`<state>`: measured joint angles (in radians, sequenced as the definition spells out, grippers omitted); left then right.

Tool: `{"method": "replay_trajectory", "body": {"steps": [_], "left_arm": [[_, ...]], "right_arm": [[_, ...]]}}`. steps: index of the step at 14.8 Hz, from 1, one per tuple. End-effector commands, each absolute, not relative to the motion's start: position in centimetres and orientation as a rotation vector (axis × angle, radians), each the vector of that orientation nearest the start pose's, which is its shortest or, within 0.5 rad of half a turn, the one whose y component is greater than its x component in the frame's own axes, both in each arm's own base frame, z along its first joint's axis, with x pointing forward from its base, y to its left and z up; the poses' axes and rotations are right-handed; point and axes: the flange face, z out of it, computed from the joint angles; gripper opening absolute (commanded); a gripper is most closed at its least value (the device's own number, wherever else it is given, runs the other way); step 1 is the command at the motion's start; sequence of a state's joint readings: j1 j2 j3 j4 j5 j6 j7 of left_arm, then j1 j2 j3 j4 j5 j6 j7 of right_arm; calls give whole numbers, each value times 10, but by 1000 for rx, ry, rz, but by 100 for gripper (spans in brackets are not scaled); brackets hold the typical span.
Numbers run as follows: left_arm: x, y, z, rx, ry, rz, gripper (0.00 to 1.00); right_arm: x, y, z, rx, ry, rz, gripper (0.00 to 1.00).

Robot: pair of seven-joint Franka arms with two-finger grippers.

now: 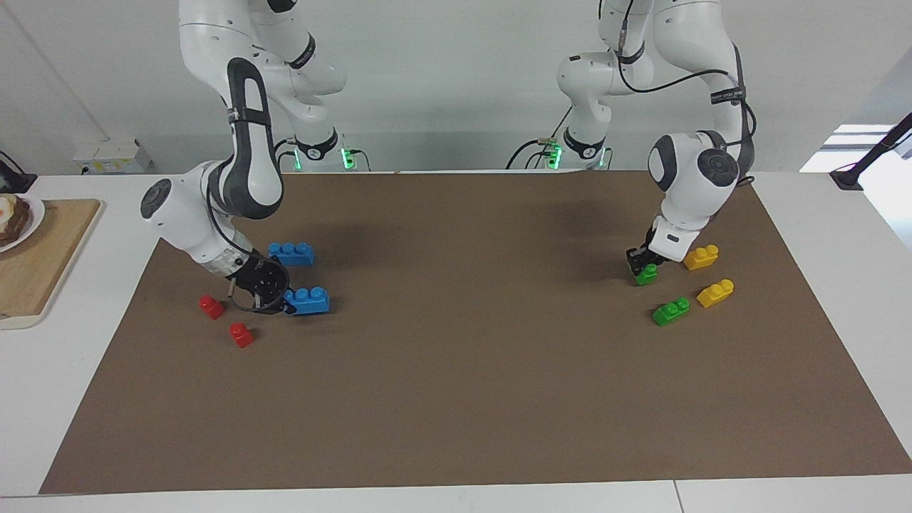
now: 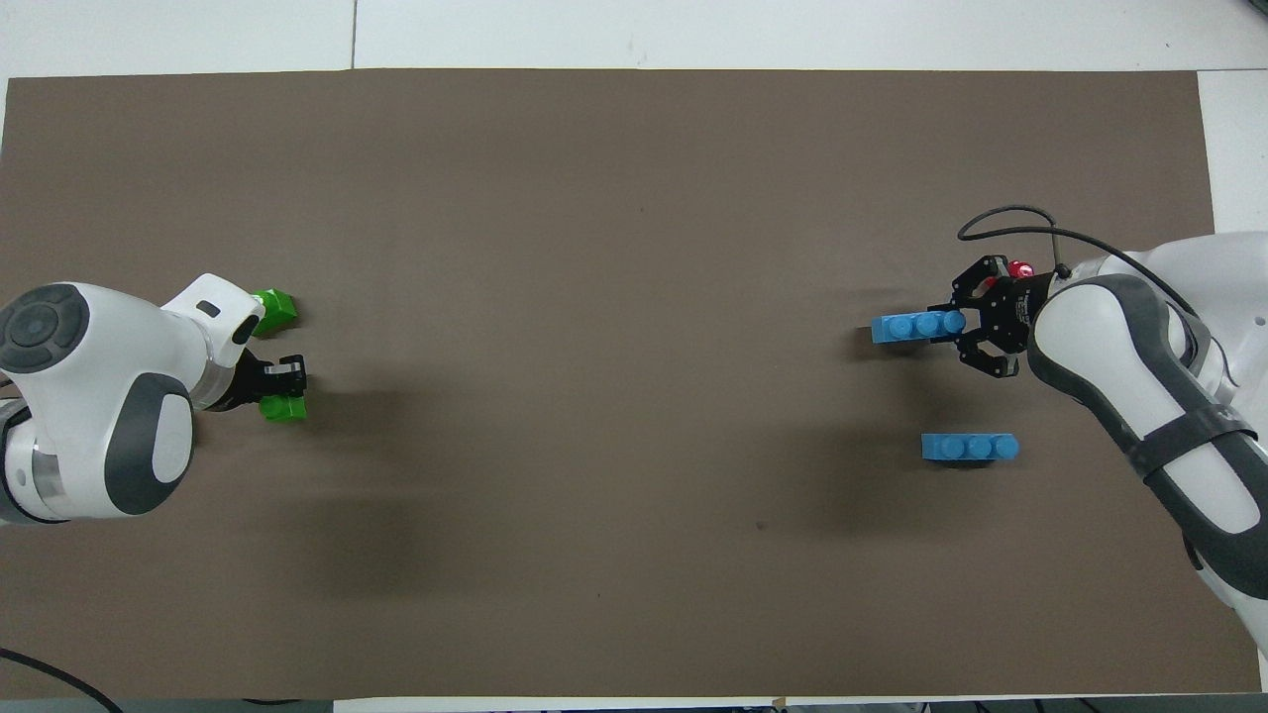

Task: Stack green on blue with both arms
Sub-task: 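Grasp the green brick with the left gripper while the right gripper grasps the blue brick, then carry the blue brick toward the table centre while the left gripper lifts the green brick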

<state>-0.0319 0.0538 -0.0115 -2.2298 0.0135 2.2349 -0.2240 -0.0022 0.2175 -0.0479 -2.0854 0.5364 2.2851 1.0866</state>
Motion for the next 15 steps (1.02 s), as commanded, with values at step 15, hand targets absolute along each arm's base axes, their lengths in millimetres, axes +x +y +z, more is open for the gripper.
{"method": "replay_trajectory", "body": {"steps": [15], "left_arm": [[541,-103,368,-2649,-1718,44,0]], "right_arm": [[530,333,335,-2011,1923,332,0]]}}
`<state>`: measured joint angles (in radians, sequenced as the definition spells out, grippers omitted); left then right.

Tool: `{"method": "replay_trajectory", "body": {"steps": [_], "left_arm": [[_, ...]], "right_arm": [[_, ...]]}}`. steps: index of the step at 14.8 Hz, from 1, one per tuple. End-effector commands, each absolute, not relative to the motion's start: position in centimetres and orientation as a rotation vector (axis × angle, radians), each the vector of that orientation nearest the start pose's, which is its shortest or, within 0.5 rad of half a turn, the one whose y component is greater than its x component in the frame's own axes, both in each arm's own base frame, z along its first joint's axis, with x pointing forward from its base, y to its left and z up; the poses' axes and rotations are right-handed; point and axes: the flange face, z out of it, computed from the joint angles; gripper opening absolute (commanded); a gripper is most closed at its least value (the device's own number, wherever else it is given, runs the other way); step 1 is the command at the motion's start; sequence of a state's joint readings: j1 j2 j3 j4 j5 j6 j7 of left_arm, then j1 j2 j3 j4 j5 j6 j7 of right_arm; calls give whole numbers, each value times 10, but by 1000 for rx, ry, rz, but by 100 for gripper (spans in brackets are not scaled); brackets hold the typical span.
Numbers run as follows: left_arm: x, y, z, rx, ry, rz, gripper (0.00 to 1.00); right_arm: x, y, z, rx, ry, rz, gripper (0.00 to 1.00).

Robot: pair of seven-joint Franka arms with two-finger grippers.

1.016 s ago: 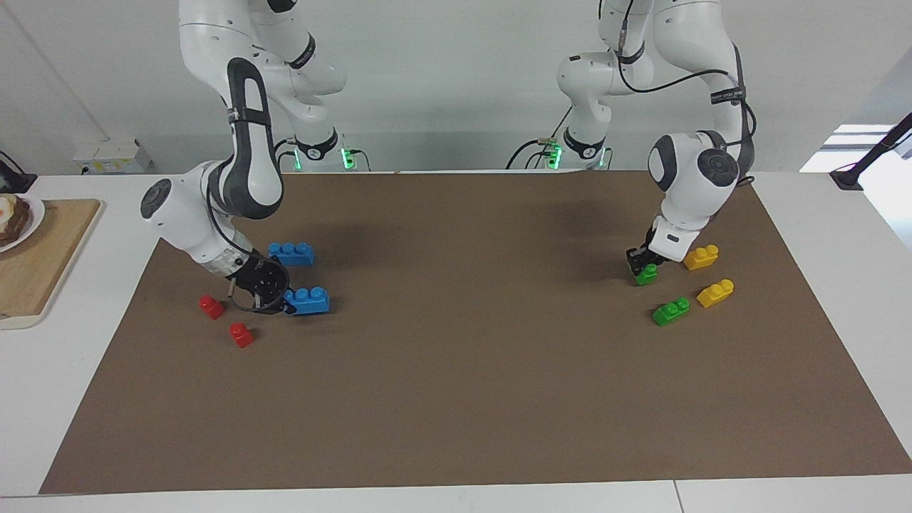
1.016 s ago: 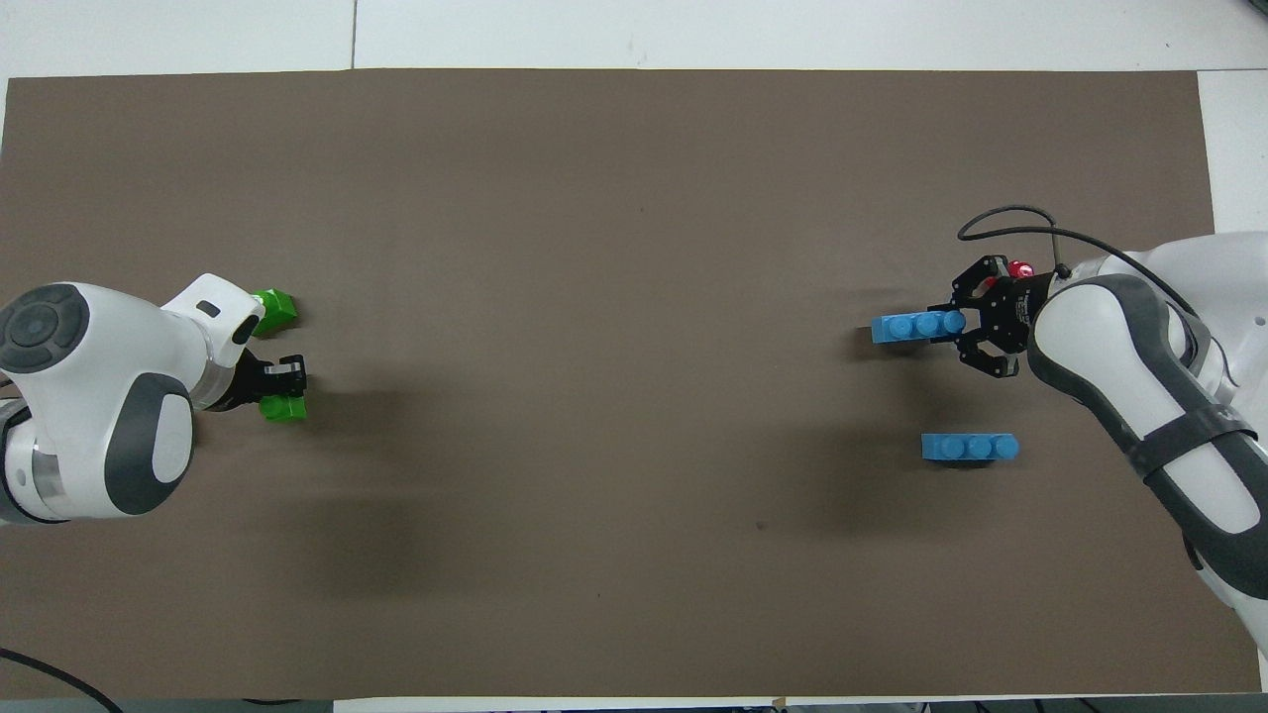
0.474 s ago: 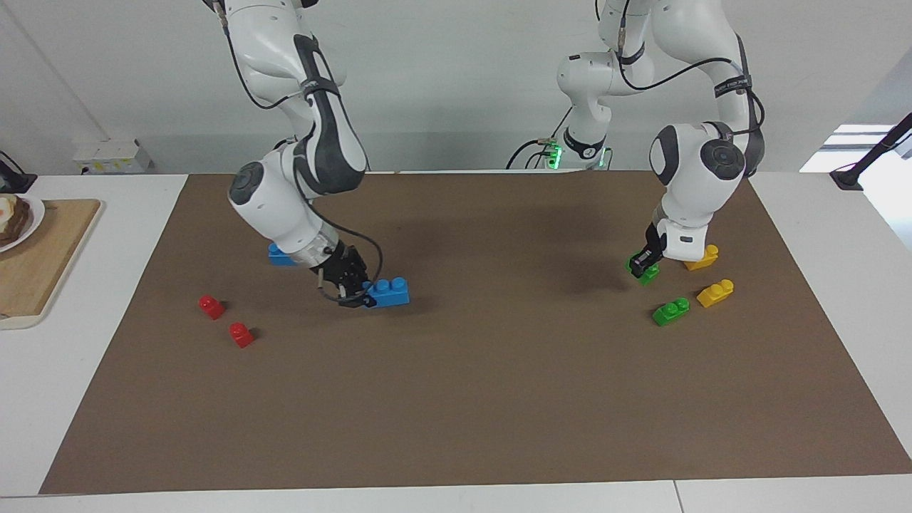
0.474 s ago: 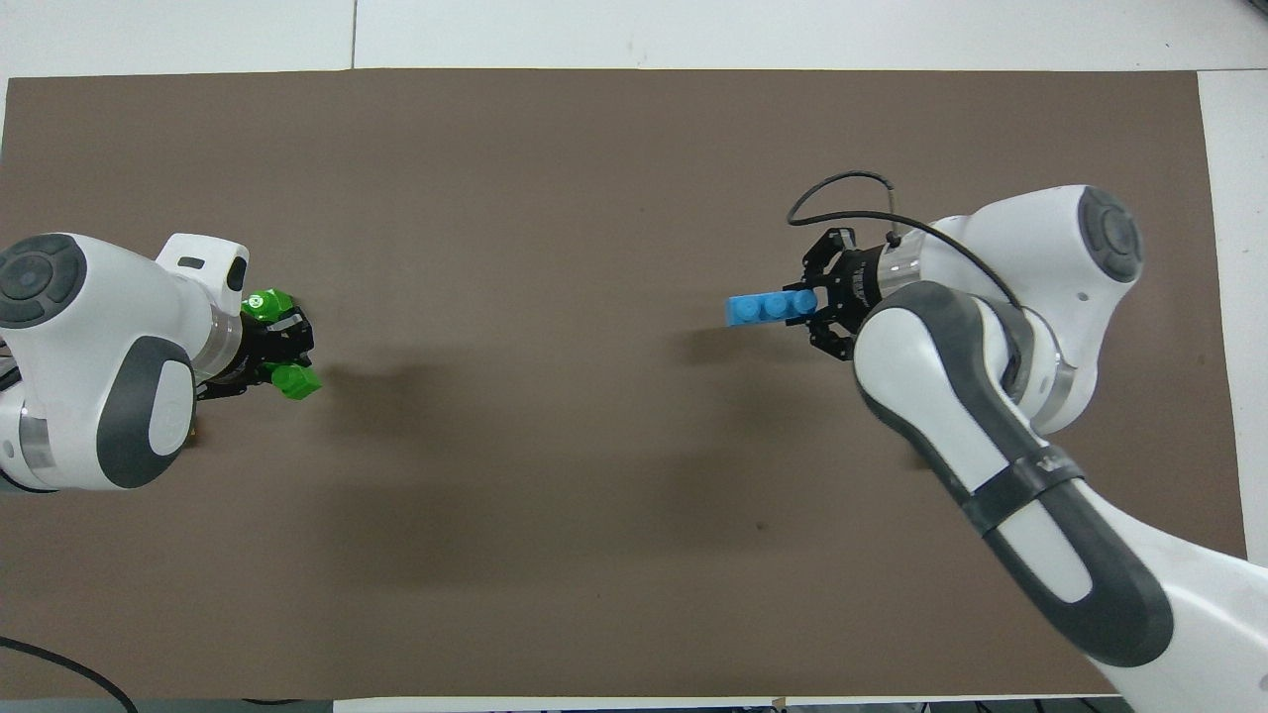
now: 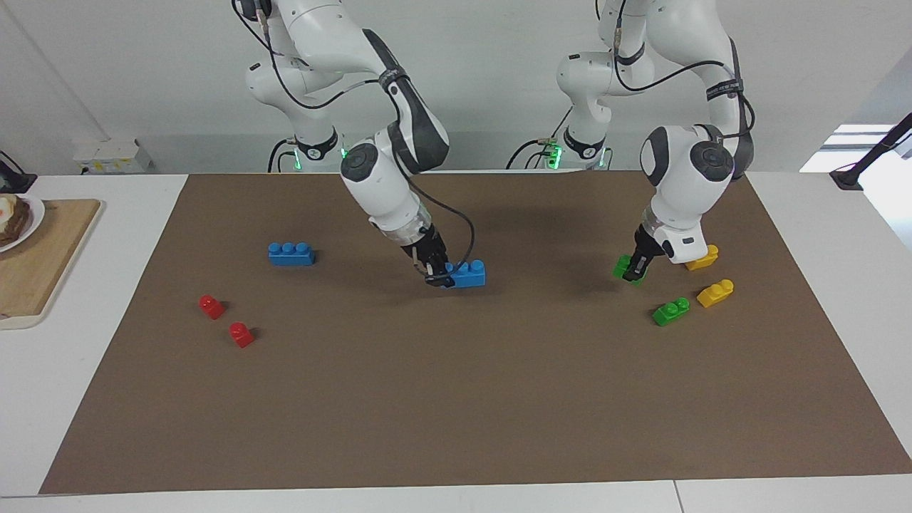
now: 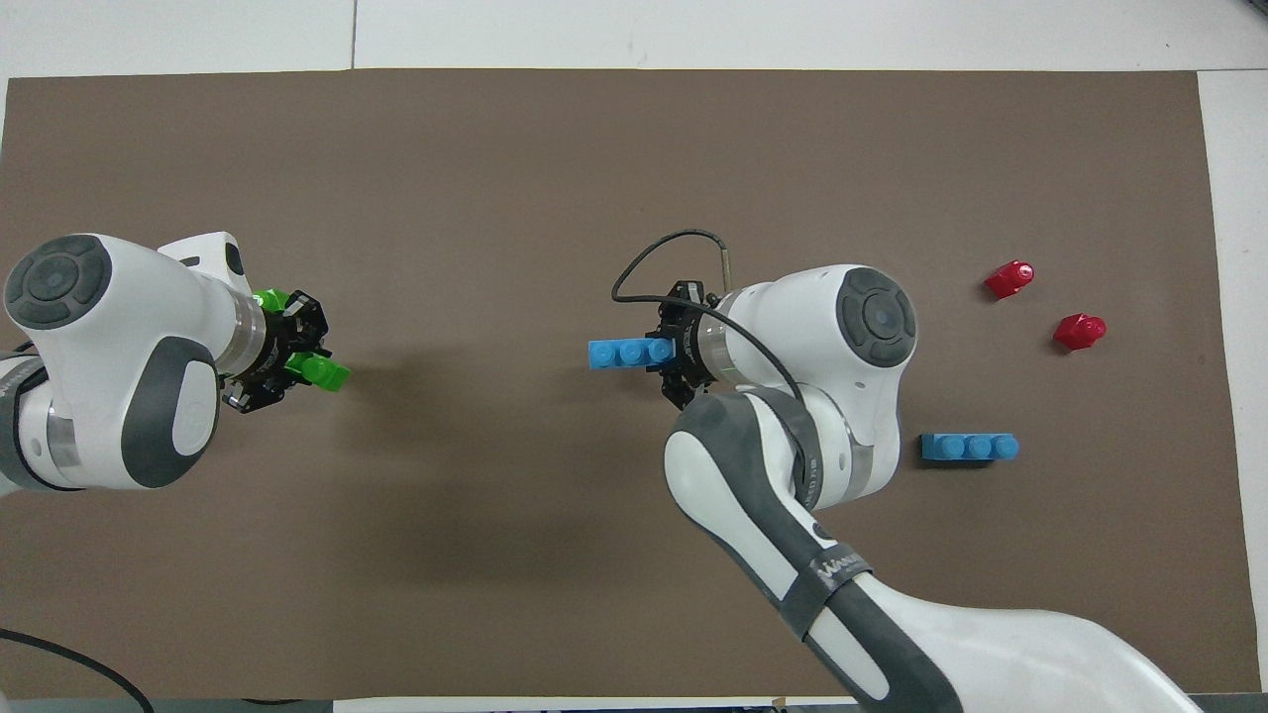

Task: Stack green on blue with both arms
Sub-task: 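Carry the blue brick toward the table centre while the left gripper lifts the green brick, then move the green brick with the left gripper toward the held blue brick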

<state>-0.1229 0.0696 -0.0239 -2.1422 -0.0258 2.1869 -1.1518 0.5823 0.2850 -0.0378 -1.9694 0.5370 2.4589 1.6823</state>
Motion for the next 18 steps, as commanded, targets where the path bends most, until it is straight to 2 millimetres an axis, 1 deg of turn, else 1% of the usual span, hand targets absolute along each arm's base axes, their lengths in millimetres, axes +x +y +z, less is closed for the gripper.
{"method": "replay_trajectory", "body": {"steps": [1,3,5,9,10,11,13,15,18], "left_arm": [[539,-116,368,-2601,-1791,42,0],[534,-139,369,-2477,-1970,32,0],[536,-154,369,-2335,-2184,4,0],[520,-212,372,-2096,-2455,4,0],[518,-224,374,-2073,-2507,-3,0],[516,-238,377,-2089,-2541,-16,0],[516,-250,377,-2065,-2581,-16,0],[513,-266,384,-2026,-2625,-7,0],[499,-295,387,-1987,-2661,9,0]], "right_arm": [[525,341,327,-2024,1928,341,0],[525,342,316,-2003,1967,346,0],[527,343,304,-1968,1997,331,0],[529,340,299,-1914,2043,334,0],[528,339,296,-1913,2051,335,0],[527,338,294,-1905,2060,332,0],[526,334,291,-1900,2064,322,0],[524,332,288,-1896,2060,300,0],[523,332,283,-1895,2061,290,0]]}}
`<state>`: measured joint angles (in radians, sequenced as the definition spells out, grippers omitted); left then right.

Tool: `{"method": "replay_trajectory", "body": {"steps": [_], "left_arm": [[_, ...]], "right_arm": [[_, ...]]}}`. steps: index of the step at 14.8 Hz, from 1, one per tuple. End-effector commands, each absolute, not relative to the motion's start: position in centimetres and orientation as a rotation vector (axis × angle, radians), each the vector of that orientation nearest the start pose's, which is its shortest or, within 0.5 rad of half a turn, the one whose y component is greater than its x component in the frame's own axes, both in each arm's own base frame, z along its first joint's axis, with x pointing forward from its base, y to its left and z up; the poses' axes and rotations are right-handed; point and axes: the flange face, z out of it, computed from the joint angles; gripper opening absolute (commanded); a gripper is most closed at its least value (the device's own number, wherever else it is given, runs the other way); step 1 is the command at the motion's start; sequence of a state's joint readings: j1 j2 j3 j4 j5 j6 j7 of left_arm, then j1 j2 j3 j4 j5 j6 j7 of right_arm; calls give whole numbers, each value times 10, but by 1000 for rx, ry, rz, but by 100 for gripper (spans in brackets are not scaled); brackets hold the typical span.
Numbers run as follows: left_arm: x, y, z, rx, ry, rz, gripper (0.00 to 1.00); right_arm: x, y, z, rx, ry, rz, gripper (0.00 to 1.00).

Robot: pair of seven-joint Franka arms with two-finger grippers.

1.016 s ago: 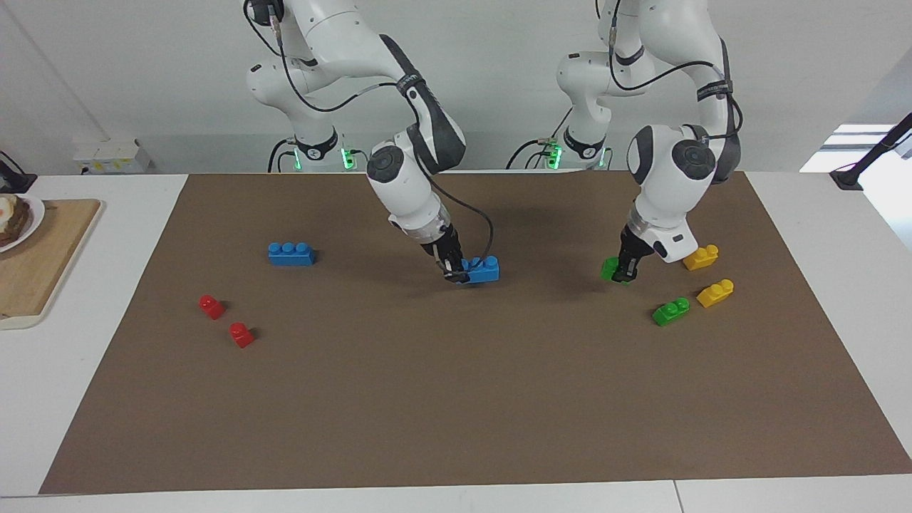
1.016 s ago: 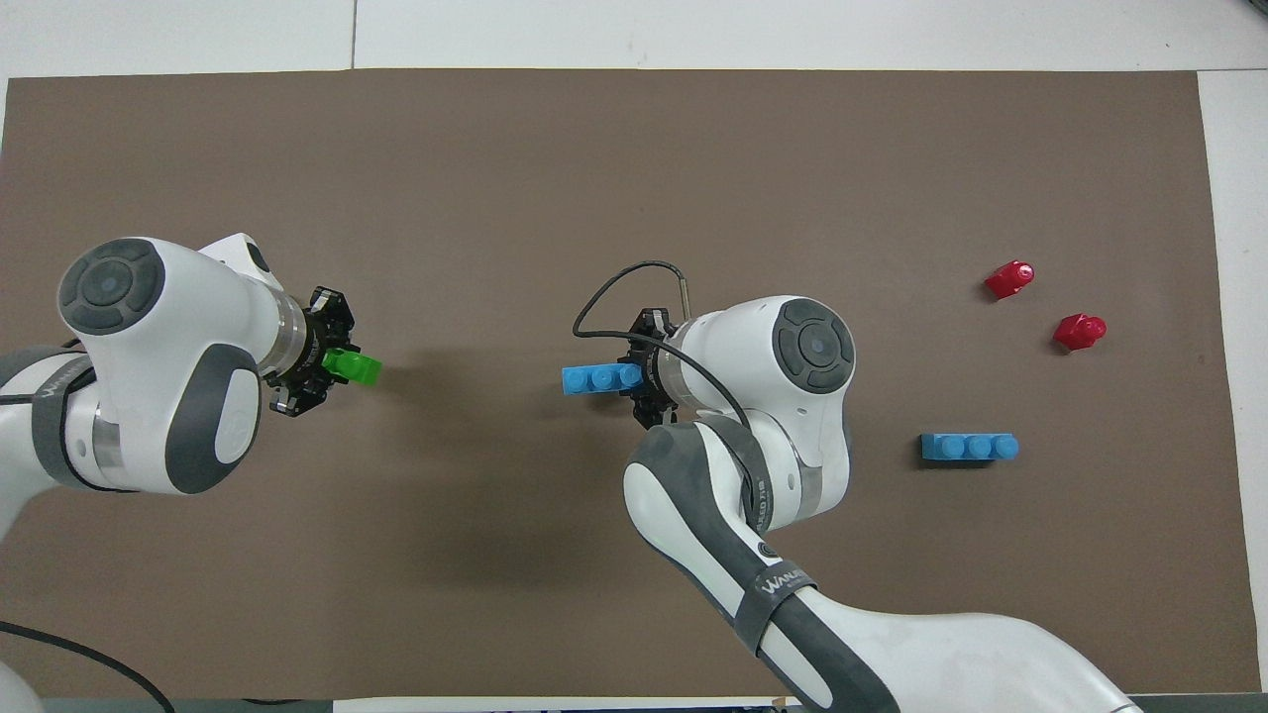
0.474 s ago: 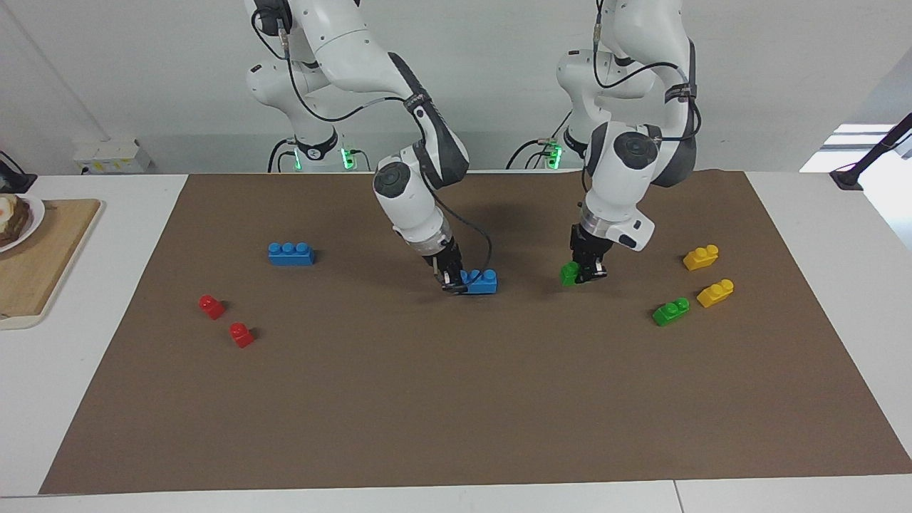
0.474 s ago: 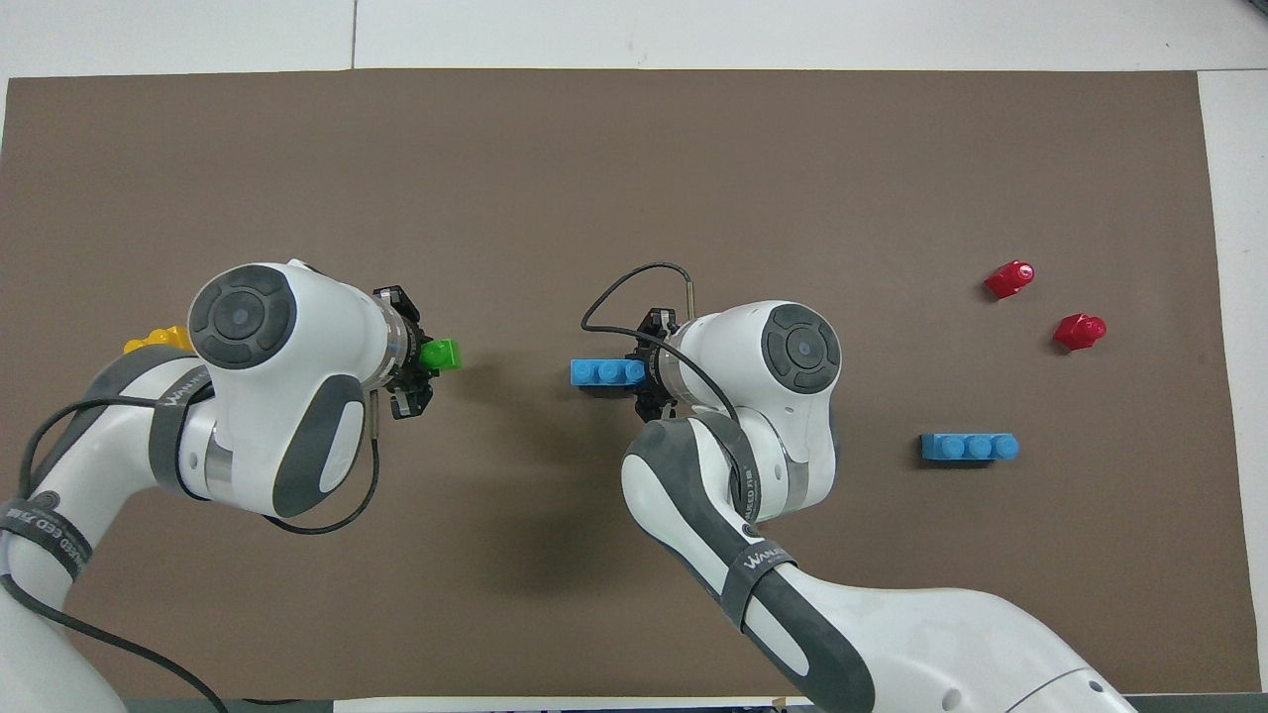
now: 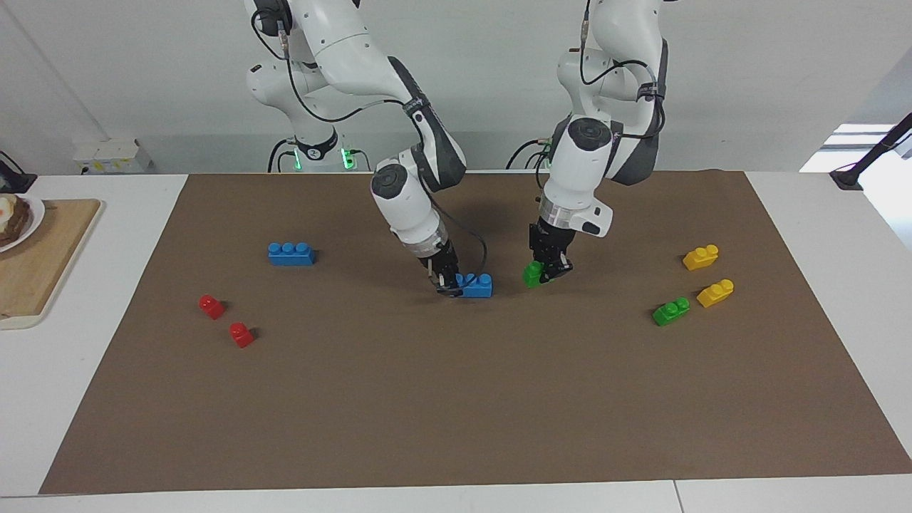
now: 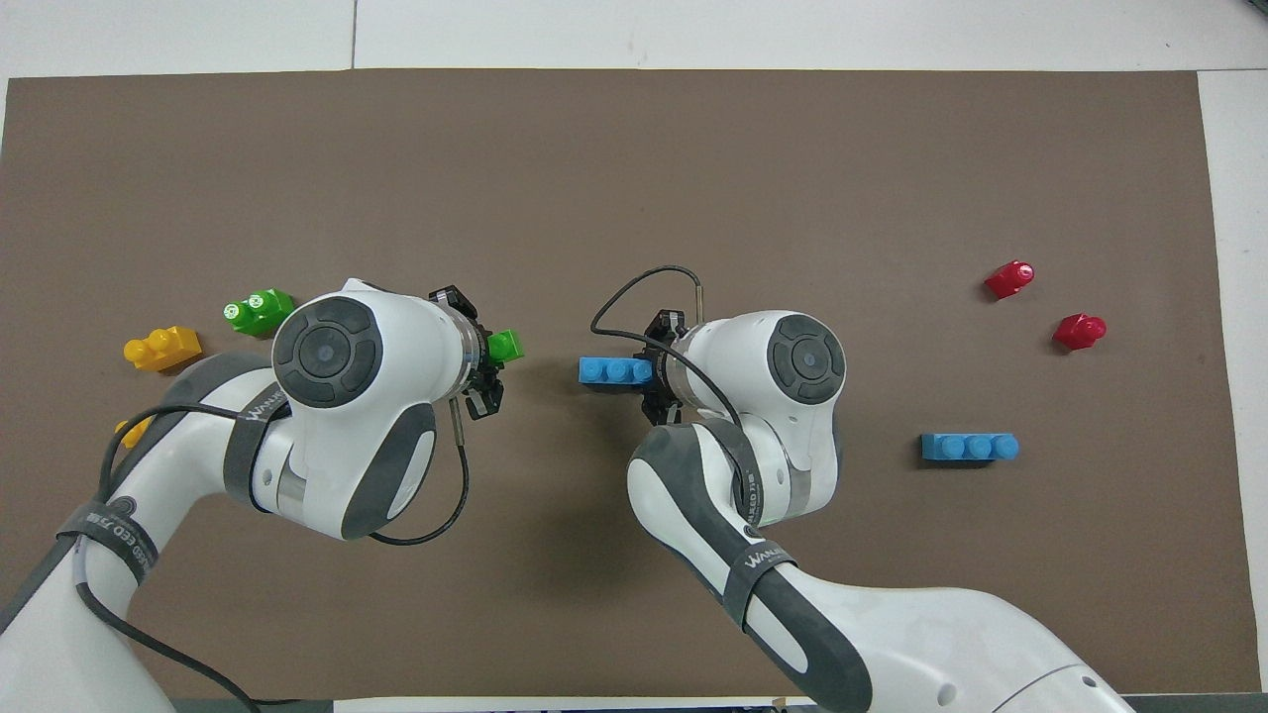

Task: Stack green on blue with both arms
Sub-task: 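Move the green brick with the left gripper toward the held blue brick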

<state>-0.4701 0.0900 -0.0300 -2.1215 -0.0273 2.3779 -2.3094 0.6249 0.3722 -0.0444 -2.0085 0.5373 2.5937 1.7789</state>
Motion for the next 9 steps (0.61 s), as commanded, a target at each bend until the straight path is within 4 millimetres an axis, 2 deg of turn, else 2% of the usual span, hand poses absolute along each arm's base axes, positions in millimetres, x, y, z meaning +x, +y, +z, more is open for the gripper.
{"method": "replay_trajectory", "body": {"steps": [1,4,8,9], "left_arm": [[494,-303,387,1771,2372,-12,0],[494,-315,394,1763,2358,-11,0],[489,-349,386,1826,2328,-16,0],[491,-354,391,1833,2310,-8,0]], "right_arm": [[522,330,280,-1889,2064,282,0],[520,327,276,-1895,2066,275,0],[521,327,277,-1887,2061,265,0],[520,326,275,-1888,2066,267,0]]}}
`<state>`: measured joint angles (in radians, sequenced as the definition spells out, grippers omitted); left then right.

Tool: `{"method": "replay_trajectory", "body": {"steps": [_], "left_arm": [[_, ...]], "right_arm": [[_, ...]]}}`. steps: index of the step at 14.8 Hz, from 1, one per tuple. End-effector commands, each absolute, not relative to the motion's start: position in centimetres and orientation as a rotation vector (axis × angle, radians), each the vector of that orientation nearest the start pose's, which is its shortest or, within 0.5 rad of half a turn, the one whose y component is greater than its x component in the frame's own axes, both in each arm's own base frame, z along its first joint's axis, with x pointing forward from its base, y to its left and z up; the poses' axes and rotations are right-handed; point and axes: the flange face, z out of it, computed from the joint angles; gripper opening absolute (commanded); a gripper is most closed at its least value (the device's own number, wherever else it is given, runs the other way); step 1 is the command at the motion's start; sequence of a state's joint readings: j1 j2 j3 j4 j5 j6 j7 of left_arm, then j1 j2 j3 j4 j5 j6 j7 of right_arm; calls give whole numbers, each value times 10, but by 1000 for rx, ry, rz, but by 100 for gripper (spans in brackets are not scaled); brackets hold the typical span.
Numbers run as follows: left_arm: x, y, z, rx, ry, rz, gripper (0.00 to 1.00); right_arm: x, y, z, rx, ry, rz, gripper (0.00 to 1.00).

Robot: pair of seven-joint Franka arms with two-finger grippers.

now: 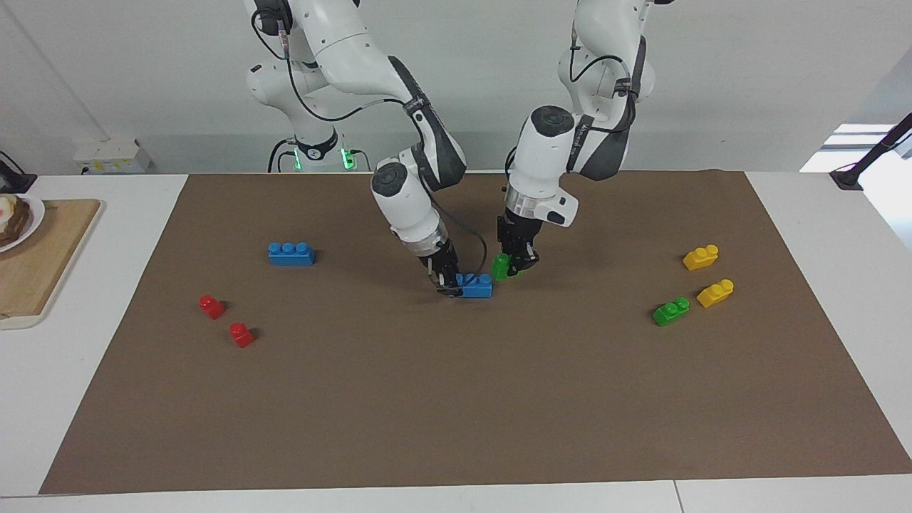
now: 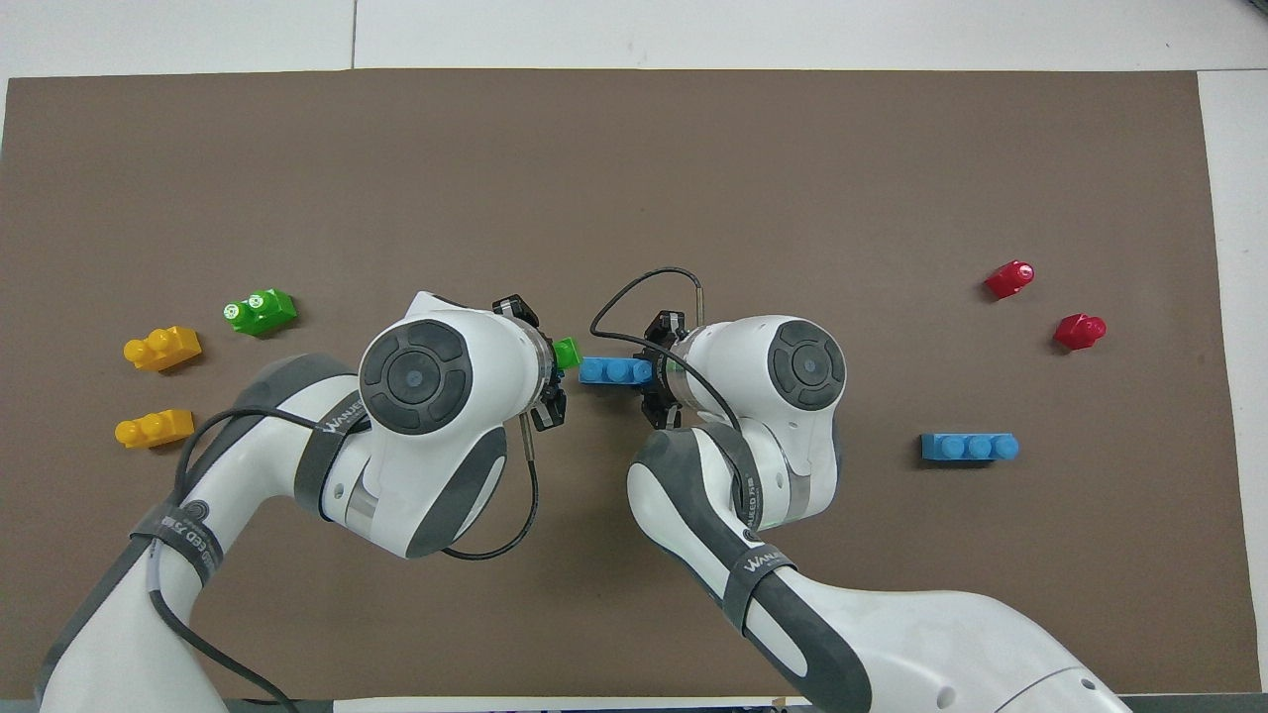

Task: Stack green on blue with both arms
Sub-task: 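Move the green brick with the left gripper toward the held blue brick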

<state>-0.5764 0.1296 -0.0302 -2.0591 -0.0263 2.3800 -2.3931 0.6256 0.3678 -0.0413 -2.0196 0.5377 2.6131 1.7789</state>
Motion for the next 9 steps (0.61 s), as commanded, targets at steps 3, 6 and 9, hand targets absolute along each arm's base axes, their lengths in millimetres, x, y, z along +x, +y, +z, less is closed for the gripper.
{"method": "replay_trajectory", "body": {"steps": [3,6,9], "left_arm": [[510,-371,374,1939,2323,49,0],[513,-380,367,1959,2324,44,0],[507,-388,368,1971,2316,33,0]], "right_arm": [[520,326,276,-1887,2065,266,0],[520,326,276,-1886,2065,264,0],[520,326,276,-1887,2063,264,0]]}}
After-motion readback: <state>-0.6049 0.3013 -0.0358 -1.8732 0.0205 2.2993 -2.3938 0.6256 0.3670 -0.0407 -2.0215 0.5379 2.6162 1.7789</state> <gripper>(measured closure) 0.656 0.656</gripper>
